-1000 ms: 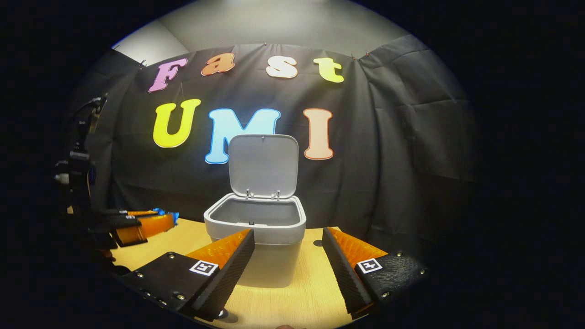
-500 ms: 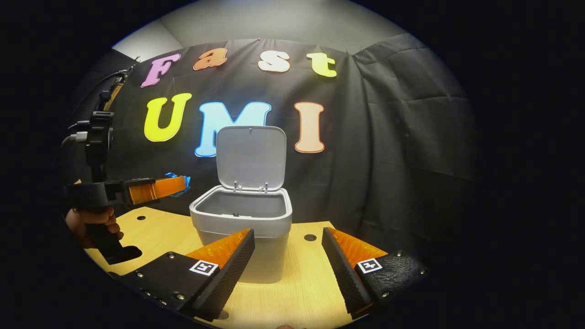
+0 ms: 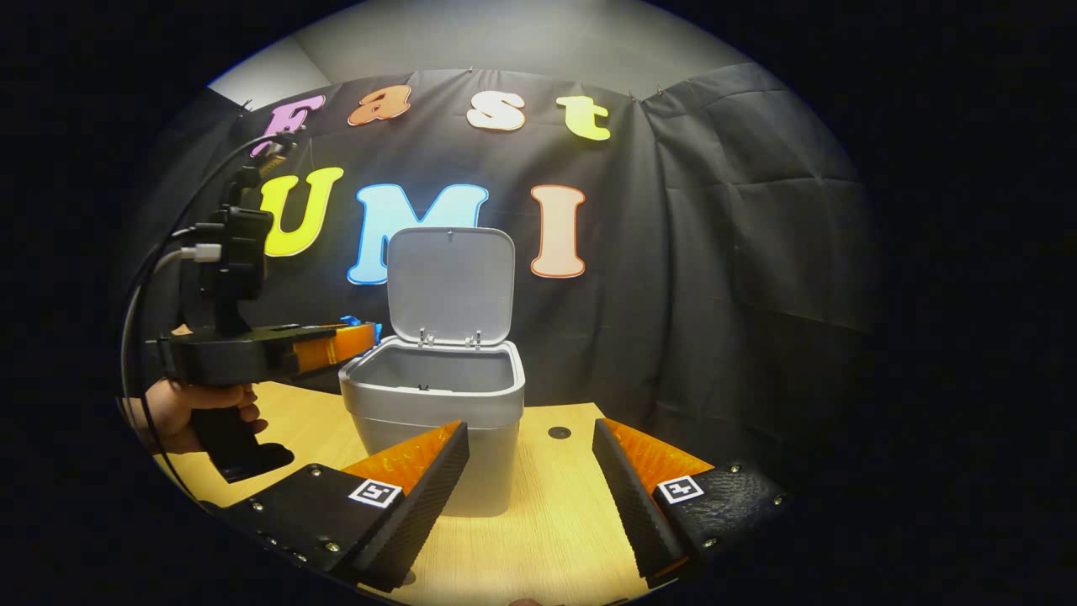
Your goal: Press the lid of the desktop garbage bin to open it, pick up the crumpled paper on the desktop and throw it into the bin, then pick up the pop can on the desktop and drop it into the bin, and finally close the garbage bin lid.
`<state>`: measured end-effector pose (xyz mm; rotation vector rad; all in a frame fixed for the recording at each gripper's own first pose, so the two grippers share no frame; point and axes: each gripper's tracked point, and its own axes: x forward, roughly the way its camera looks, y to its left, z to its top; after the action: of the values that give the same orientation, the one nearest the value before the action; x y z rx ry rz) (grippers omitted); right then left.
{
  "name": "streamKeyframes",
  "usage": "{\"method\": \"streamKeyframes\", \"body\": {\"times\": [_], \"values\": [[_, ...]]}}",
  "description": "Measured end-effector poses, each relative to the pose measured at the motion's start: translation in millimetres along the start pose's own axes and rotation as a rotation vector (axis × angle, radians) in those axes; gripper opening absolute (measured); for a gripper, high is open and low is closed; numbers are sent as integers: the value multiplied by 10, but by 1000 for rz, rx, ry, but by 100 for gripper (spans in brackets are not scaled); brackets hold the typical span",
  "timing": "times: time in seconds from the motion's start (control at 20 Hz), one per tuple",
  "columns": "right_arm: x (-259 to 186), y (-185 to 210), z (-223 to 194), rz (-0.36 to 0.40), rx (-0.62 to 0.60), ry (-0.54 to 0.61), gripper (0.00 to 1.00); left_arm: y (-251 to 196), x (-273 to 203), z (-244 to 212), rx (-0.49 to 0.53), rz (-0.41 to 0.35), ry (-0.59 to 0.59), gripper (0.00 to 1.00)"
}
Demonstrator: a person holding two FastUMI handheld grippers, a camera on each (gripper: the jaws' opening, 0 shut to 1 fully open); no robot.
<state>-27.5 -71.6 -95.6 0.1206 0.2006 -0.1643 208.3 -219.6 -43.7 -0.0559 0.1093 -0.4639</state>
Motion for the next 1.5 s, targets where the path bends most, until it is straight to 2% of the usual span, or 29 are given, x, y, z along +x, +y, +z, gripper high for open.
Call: {"method": "streamKeyframes", "body": {"times": [0.05, 0.1, 0.2, 0.55, 0.8, 0.85, 0.9, 0.95, 1.0, 1.1, 1.15, 1.5], "values": [[-19, -2, -17, -3, 3, 2, 95, -18, 43, -49, 5, 0, 14, 25], [-39, -7, -34, -7, 2, 6, 95, -43, 83, -82, 5, -3, 22, 32], [-84, -46, -85, -23, -12, 14, 95, -75, 128, -112, 4, -11, 28, 34], [-168, -29, -183, -22, -17, 41, 95, -167, 217, -238, 1, -41, 62, 53], [-204, 3, -176, -16, -31, 30, 95, -120, 137, -205, -22, -29, 53, 100], [-215, 15, -186, -12, -32, 27, 95, -105, 107, -200, -31, -28, 52, 100], [-223, 41, -193, -7, -33, 26, 95, -87, 84, -190, -39, -23, 50, 89], [-231, 70, -222, 0, -37, 29, 95, -61, 46, -176, -45, -21, 49, 100], [-235, 118, -255, 10, -42, 35, 95, -51, 2, -173, -50, -22, 48, 89], [-239, 221, -328, 36, -54, 48, 95, 30, -102, -178, -51, -6, 46, 89], [-252, 272, -355, 51, -56, 51, 95, 83, -163, -171, -49, 3, 43, 95], [-266, 796, -524, 198, -58, 71, 95, 509, -717, -161, -33, 112, 14, 95]]}}
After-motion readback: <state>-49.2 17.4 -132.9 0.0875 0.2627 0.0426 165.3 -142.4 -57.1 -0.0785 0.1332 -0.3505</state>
